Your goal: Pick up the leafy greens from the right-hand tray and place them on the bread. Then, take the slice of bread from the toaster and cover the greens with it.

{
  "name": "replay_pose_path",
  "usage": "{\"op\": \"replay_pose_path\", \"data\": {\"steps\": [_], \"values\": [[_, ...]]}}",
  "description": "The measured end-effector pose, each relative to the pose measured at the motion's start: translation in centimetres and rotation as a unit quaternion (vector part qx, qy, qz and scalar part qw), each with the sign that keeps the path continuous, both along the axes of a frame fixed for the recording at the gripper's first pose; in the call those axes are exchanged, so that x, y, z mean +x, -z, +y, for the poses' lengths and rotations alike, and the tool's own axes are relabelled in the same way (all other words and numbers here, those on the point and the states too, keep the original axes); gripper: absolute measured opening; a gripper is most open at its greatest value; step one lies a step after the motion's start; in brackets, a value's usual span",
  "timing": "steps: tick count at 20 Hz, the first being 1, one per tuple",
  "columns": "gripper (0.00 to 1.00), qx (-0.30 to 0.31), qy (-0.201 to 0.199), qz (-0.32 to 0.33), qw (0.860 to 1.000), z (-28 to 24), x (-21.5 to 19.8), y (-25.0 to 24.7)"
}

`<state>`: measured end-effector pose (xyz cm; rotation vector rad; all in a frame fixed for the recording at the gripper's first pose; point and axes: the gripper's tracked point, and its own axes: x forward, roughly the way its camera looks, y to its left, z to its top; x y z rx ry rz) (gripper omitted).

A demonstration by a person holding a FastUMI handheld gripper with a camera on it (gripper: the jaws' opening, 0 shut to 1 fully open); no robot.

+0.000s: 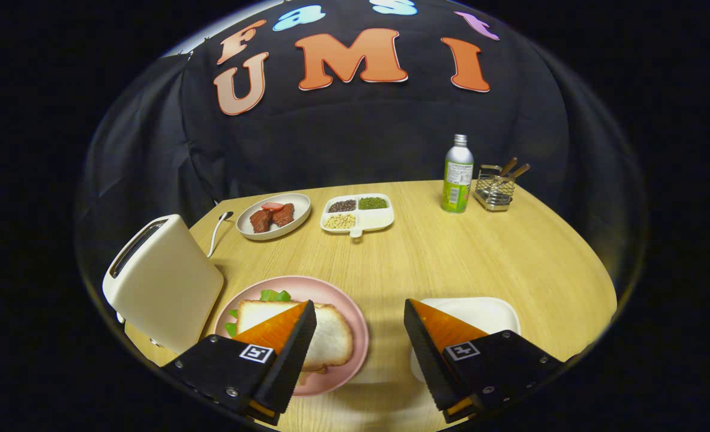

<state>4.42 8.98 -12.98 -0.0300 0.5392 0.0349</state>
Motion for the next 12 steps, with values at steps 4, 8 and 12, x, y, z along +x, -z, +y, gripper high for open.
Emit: {"op": "replay_pose_path", "data": {"steps": [4,8,12], "values": [[0.97,-0.022,0.023,-0.037,0.999,-4.5,0.3,-3.2],[0.97,-0.053,0.034,-0.095,0.993,-8.3,0.0,-8.0],[0.97,-0.066,0.037,-0.16,0.984,-10.2,-0.9,-12.8]]}}
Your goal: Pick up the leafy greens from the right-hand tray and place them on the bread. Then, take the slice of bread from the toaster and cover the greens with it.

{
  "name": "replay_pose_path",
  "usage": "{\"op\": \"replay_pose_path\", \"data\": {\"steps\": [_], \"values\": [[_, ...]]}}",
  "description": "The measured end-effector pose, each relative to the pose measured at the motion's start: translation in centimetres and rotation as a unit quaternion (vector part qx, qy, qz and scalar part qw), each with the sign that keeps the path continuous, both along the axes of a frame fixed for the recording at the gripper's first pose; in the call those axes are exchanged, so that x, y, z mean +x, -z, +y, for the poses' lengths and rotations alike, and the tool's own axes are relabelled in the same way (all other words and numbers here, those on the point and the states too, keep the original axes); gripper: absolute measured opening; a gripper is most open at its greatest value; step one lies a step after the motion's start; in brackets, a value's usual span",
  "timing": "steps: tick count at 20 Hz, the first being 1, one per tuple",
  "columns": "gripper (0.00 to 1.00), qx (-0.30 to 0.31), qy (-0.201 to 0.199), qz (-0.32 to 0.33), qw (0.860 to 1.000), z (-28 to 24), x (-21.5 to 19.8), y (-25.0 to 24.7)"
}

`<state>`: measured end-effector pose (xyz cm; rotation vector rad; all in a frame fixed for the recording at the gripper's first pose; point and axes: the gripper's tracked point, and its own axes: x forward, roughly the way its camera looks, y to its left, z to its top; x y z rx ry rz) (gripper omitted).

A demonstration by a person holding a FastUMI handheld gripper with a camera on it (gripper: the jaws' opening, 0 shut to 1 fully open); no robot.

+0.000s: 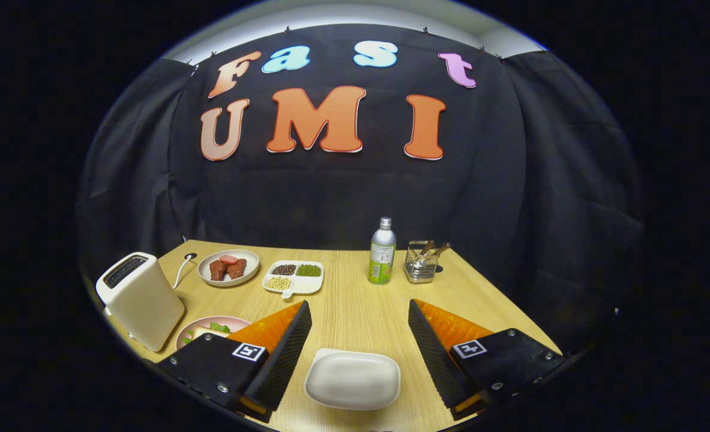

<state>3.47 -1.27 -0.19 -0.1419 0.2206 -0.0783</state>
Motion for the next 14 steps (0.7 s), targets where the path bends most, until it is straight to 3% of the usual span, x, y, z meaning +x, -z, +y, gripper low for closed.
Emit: {"op": "replay_pose_path", "data": {"steps": [6,14], "values": [[0.97,0.006,-0.007,-0.052,0.999,-0.9,-1.6,-3.3],[0.97,0.001,0.009,-0.072,0.997,-2.5,-1.7,-3.6]]}}
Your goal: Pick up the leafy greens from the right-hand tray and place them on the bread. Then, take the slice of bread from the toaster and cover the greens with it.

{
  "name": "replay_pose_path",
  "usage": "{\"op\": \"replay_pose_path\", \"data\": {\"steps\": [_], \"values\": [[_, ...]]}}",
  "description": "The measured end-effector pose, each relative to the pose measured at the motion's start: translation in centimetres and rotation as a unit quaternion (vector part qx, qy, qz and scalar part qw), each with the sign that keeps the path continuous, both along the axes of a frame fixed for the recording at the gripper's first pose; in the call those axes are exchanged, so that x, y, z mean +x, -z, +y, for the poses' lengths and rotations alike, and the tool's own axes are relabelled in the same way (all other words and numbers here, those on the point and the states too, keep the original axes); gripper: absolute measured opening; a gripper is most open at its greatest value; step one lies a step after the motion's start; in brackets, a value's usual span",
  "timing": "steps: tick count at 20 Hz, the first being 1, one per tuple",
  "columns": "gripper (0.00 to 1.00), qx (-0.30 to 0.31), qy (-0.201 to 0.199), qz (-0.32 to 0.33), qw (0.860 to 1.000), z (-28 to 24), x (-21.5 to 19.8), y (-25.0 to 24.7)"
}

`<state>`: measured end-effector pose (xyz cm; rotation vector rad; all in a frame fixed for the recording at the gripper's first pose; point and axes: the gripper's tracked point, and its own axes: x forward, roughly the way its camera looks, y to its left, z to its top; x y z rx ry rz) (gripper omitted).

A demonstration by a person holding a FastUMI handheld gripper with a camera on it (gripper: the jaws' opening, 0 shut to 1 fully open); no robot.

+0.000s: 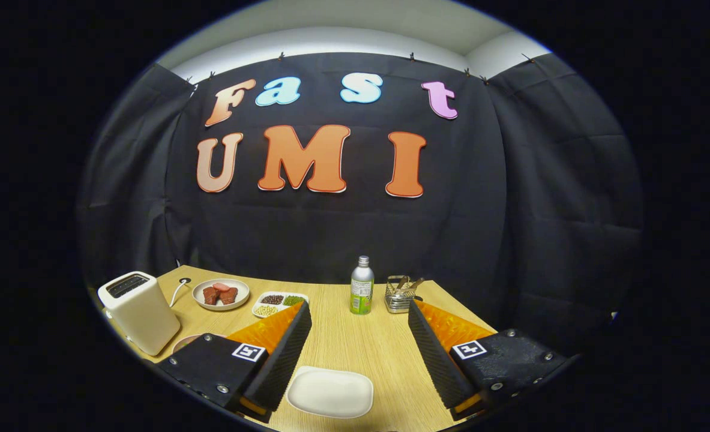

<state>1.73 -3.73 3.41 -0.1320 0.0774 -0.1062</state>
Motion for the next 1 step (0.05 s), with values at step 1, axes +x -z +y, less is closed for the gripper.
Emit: {"op": "replay_pose_path", "data": {"steps": [1], "values": [[0.97,-0.002,0.001,0.0,1.0,-0.12,0.12,0.09]]}}
